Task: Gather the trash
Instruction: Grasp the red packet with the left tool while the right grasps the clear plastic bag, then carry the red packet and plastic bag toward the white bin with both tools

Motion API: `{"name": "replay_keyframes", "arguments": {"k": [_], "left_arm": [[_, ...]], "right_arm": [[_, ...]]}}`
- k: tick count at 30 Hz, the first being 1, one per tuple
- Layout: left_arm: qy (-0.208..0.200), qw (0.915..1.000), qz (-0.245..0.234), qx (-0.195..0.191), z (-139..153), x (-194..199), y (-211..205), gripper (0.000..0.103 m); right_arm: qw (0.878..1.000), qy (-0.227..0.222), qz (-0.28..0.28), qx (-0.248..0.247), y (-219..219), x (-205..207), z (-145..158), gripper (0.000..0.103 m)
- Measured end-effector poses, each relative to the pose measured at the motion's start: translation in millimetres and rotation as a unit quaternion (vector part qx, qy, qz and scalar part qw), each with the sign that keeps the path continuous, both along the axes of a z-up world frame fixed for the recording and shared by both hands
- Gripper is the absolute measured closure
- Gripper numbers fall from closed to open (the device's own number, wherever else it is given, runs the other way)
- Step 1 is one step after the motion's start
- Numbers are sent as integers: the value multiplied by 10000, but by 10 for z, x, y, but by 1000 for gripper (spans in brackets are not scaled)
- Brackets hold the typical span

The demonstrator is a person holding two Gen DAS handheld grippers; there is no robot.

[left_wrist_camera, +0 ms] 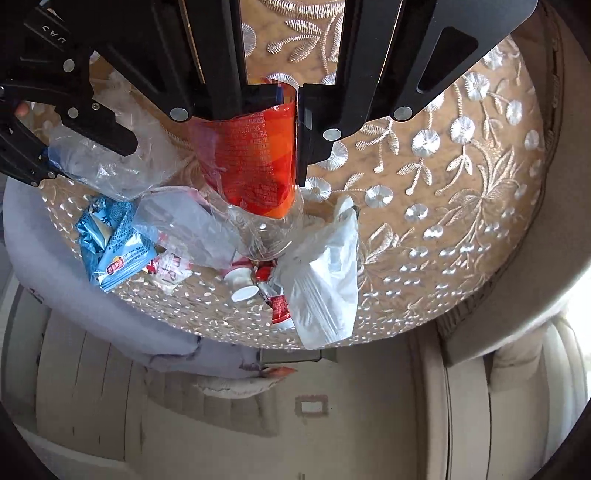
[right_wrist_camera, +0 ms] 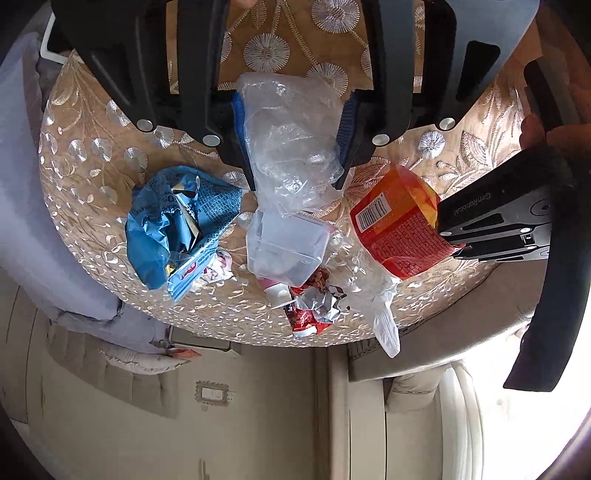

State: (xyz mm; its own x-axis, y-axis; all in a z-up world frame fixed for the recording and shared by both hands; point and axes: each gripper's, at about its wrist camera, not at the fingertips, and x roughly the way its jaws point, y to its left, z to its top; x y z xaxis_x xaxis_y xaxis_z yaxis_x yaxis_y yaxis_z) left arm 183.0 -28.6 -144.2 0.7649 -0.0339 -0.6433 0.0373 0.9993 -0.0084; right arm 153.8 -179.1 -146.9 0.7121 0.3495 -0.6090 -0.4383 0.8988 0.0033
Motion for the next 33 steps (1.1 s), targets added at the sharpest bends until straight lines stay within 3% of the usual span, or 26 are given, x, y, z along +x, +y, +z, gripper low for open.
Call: {"name": "replay_keyframes", "arguments": {"k": [9, 15, 26, 33], "left_arm": [[-468, 9989, -47, -31, 311, -391, -136, 101], [-677, 9973, -270, -59, 473, -577, -287, 101], [-1035, 9889, -1062, 35, 720, -780, -1035, 101], [-1096, 9802, -1648, 92, 743, -784, -1567, 101]], "right_arm": [[9977, -387, -218, 507, -251, -259, 375, 81], [9956, -653, -350, 573, -435, -464, 538, 82], [9852, -1243, -1001, 620, -1070, -784, 848, 82], [9761, -1412, -1553, 562, -1535, -948, 893, 82]]}}
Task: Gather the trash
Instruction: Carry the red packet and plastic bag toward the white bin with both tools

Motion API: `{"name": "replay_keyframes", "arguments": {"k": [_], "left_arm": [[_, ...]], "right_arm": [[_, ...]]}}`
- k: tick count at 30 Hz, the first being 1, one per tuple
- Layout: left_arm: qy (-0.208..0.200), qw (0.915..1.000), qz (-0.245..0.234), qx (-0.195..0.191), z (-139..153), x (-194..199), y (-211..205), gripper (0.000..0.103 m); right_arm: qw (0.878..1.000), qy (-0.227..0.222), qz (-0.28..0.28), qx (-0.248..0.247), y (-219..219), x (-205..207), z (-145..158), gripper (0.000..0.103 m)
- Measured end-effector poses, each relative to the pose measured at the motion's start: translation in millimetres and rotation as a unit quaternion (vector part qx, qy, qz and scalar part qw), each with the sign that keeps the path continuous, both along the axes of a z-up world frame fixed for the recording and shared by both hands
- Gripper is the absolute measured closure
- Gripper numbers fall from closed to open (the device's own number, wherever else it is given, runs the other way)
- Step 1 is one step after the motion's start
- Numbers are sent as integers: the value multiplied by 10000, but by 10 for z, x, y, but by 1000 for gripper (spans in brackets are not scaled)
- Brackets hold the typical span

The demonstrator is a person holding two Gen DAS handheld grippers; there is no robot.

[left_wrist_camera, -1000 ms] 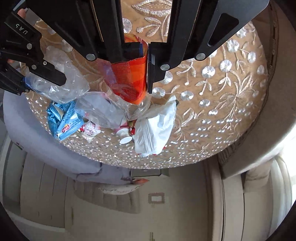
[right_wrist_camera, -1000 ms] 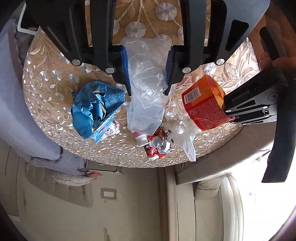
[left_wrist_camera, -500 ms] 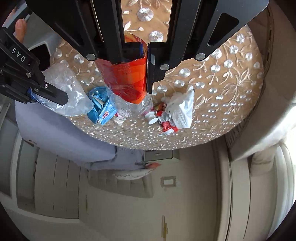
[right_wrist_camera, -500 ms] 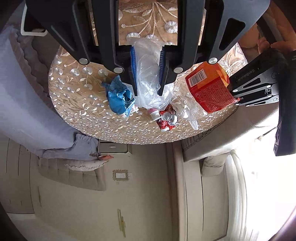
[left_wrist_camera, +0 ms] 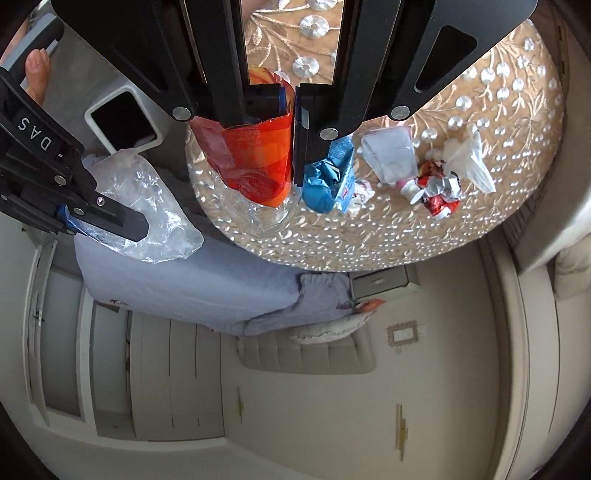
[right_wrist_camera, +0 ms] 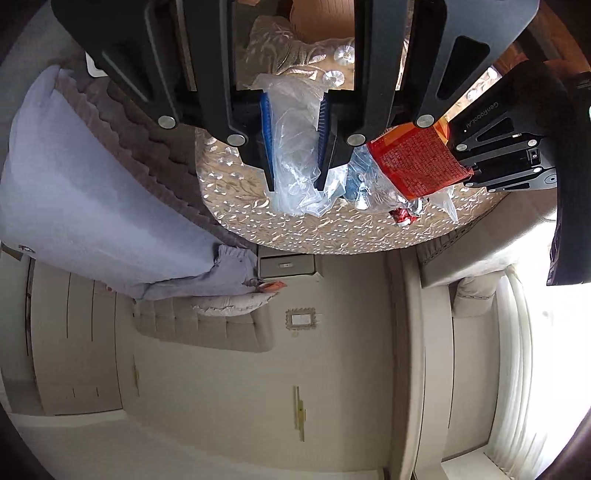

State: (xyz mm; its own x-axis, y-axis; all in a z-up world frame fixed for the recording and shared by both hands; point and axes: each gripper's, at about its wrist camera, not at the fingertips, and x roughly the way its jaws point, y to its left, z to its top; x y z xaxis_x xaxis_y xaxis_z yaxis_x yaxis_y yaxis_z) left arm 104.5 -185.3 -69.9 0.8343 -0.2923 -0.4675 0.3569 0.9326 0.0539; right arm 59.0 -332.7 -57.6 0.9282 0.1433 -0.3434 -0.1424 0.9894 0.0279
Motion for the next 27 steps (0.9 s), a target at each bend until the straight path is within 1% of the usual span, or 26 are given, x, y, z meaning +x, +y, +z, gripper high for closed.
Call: {"name": "replay_keyframes", "arguments": {"k": [6, 13, 16, 22, 27], "left_arm": [[28, 9986, -515, 133, -56, 33, -487, 101], [149, 9928, -1124, 374, -264, 76, -1164, 101], [160, 9900, -1303, 510, -376, 94, -1472, 101], [372, 9806, -1793, 705, -636, 178, -2008, 101], [556, 9679, -2306, 829, -902, 211, -2421, 101]], "right_arm": [[9987, -41, -502, 49, -419, -111, -32, 82], [9937, 34, -1108, 169, -948, -228, -159, 82], [9903, 112, -1368, 211, -1165, -253, -256, 82], [9800, 353, -1932, 316, -1642, -281, -473, 82], [9692, 609, -2352, 400, -2017, -263, -752, 82]]}}
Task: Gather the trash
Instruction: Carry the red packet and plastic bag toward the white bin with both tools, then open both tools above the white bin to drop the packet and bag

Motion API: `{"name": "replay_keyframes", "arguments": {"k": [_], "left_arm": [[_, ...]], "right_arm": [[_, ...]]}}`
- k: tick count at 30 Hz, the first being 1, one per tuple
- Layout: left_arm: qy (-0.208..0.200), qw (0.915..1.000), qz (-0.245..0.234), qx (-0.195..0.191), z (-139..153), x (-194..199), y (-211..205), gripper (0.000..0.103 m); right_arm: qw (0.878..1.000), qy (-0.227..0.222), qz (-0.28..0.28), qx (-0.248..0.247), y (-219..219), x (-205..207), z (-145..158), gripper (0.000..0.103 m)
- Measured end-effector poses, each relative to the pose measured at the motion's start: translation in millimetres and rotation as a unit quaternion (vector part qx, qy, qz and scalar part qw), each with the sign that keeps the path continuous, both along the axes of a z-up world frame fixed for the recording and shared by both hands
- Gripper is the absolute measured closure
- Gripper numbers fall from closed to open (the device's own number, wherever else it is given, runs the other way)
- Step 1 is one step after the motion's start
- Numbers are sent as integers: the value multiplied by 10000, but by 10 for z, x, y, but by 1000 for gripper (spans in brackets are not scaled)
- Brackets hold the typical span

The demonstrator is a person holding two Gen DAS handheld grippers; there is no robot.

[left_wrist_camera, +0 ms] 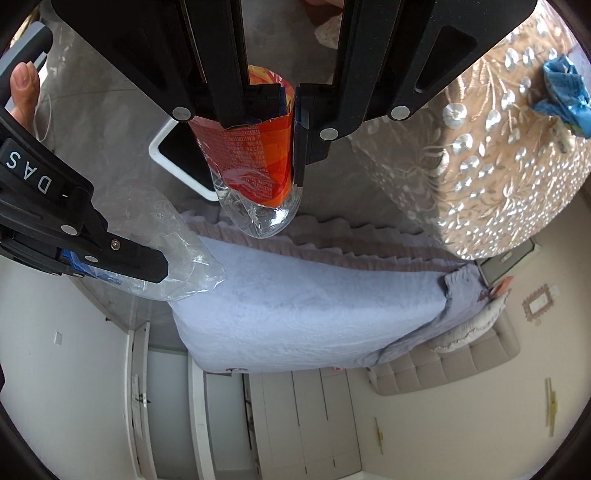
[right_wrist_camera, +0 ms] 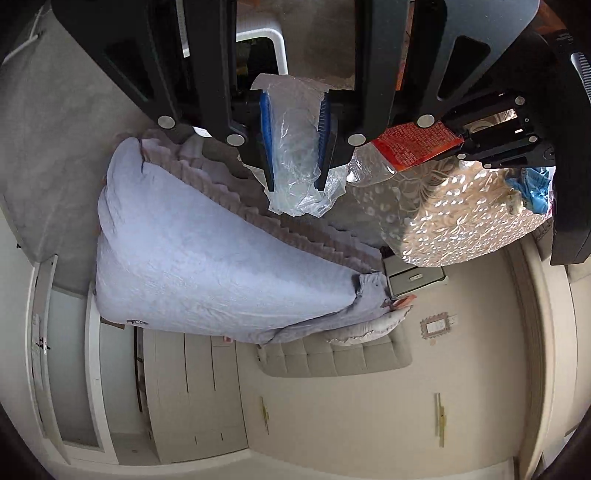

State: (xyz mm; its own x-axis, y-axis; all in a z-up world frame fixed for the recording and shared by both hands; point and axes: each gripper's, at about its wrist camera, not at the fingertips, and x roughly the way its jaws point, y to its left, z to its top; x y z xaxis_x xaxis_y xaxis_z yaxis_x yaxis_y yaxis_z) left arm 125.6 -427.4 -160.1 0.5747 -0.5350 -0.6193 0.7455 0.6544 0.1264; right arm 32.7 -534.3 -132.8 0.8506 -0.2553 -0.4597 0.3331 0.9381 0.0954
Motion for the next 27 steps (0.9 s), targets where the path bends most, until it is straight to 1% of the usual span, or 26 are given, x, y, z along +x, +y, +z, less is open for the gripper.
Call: {"name": "replay_keyframes", "arguments": {"k": [4, 7, 10, 17, 19, 20, 21, 22, 23, 24, 25, 26, 27], "left_arm": [[161, 9994, -247, 182, -277, 134, -299, 101], [324, 9981, -473, 231, -479, 232, -534, 101], [432, 9964, -615, 396, -689, 318, -782, 101], [710, 9894, -974, 809, -1205, 575, -1242, 101], [843, 9849, -1142, 988, -1371, 626, -1339, 99], [894, 9832, -1176, 1072, -1444, 638, -1377, 89], [906, 9823, -1186, 1137, -1496, 653, -1391, 59], [780, 9836, -1069, 1223, -1538, 664, -1393, 49], [692, 9845, -975, 1280, -1564, 681, -1389, 34], [730, 9848, -924, 1274, -1582, 714, -1365, 23], [853, 9852, -885, 1192, -1587, 759, -1341, 18], [992, 9855, -837, 1092, -1575, 806, -1315, 10], [1099, 9856, -812, 996, -1556, 837, -1291, 9]], "right_arm": [[9992, 301, -257, 67, -254, 53, -316, 82], [9977, 514, -409, 185, -470, 135, -579, 82], [9959, 686, -514, 287, -656, 208, -844, 82], [9894, 1060, -786, 609, -1073, 371, -1480, 81], [9876, 1191, -785, 658, -1149, 413, -1630, 73], [9866, 1256, -794, 678, -1181, 424, -1687, 51], [9859, 1285, -824, 684, -1203, 419, -1734, 32], [9851, 1329, -882, 651, -1220, 408, -1774, 32], [9841, 1391, -891, 659, -1249, 395, -1809, 26], [9829, 1440, -908, 707, -1280, 372, -1833, 20], [9822, 1427, -975, 736, -1317, 339, -1846, 7], [9823, 1372, -1035, 750, -1341, 306, -1846, 4], [9819, 1368, -1048, 781, -1356, 282, -1844, 4]]}}
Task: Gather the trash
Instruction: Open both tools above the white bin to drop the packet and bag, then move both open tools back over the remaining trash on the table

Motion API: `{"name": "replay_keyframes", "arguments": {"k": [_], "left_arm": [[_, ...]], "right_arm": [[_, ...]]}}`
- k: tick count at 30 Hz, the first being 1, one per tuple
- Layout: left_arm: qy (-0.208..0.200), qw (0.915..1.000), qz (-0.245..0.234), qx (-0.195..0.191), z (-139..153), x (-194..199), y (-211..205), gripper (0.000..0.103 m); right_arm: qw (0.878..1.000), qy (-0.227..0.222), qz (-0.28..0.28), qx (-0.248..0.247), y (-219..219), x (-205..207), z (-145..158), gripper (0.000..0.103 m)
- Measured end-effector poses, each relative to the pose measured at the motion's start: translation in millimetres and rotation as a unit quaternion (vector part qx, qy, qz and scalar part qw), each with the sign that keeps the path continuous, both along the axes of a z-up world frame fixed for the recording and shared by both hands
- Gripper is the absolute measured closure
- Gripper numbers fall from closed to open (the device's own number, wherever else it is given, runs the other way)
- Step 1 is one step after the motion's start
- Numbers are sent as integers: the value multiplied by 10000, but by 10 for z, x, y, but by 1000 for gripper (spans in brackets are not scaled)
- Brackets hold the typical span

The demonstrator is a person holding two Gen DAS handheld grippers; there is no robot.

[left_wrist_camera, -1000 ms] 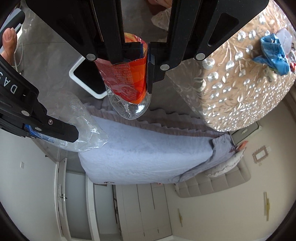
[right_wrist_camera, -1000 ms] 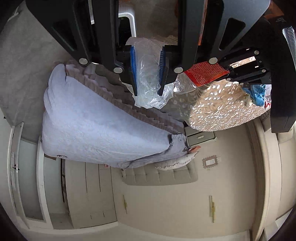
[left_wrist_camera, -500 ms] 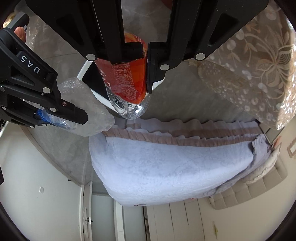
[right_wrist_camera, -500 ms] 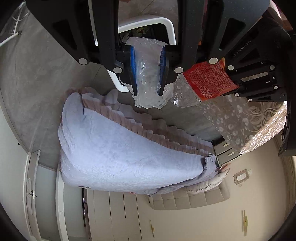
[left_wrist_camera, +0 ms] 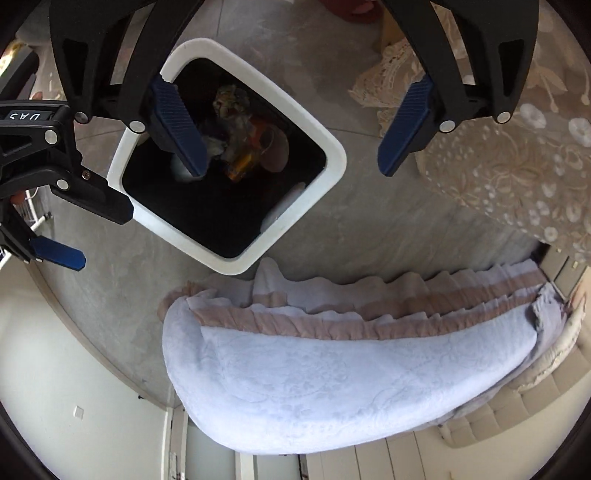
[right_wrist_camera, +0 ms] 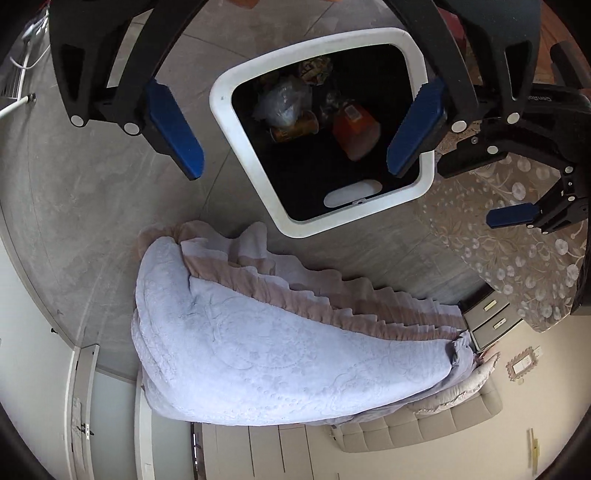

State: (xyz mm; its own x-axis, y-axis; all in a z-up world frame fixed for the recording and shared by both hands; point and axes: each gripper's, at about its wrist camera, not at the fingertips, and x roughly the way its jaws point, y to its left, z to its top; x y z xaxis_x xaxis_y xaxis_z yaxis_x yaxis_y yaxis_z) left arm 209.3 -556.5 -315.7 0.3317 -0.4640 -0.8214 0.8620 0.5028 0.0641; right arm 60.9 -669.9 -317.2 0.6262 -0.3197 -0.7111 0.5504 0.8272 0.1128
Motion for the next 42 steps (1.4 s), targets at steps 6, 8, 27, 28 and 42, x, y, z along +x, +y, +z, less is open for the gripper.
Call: {"name": "replay_keyframes", "arguments": {"k": [6, 8, 27, 28, 42], "left_arm": [[-140, 9997, 118, -149, 127, -9, 101, 7], [-217, 9994, 158, -232, 214, -24, 136, 6], [-1416, 9709, 1557, -1147, 1759, -434, 1345, 5], [-1491, 9674, 1700, -1145, 1814, -448, 1450, 5], [-2120, 9115, 3390, -962, 2100, -505, 3017, 5]], "right_arm": [[9999, -78, -19, -151, 37, -30, 134, 4], [9995, -160, 10, -275, 86, -42, 230, 4], [9771, -1578, 824, -1168, 1033, -179, 1649, 4], [9751, -1656, 897, -1168, 1115, -182, 1706, 4], [9417, -2124, 2474, -830, 2371, 228, 2108, 4]]}}
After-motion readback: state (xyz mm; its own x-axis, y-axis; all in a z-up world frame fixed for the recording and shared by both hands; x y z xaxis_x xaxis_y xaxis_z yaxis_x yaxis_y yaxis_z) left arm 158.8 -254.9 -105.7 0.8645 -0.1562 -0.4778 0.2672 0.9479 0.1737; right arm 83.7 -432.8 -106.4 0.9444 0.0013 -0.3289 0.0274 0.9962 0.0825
